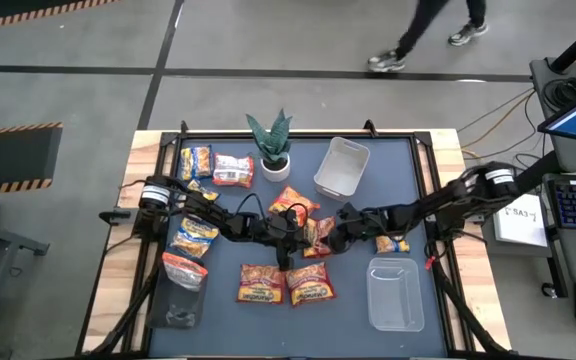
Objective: Sort Maruchan noodles
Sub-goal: Put the middle right red instant noodle pack into the transparent bin
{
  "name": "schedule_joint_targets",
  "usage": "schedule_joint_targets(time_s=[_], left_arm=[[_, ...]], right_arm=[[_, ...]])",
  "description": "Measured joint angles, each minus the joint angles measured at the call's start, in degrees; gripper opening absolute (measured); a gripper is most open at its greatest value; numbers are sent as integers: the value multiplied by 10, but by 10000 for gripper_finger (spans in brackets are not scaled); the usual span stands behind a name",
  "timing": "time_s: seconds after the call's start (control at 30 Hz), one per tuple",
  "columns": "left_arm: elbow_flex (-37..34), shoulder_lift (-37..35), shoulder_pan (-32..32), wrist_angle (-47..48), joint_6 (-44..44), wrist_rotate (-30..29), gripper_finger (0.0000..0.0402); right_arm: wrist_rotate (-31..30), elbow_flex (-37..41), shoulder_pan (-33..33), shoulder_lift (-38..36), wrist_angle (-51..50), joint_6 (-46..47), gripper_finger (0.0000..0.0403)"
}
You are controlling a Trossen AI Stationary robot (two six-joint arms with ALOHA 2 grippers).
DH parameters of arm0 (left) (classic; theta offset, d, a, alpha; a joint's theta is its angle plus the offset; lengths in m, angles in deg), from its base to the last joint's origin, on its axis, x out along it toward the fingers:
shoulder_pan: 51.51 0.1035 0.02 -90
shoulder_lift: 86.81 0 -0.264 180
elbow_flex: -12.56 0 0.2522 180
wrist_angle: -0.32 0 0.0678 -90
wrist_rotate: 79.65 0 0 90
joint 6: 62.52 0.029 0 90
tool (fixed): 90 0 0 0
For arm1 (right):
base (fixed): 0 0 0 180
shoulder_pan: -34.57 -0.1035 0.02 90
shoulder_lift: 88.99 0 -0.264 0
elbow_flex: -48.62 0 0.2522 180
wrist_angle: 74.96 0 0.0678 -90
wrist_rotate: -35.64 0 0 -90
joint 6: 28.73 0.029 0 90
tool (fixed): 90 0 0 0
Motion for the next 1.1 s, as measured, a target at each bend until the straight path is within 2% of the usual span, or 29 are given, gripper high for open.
schedule_joint_targets(time_s=[0.2,0.4,0.6,1.1], left_arm=[[-1,0,0,-1,0,0,0],[-1,0,0,-3,0,0,0],[-1,0,0,-4,0,0,0],[-2,-3,0,-17,1,0,0]], right_arm=[[5,-3,1,29,55,-3,343],[11,-2,2,31,69,-7,341],[14,-2,4,49,94,-7,321],[20,-2,4,47,92,-10,194]])
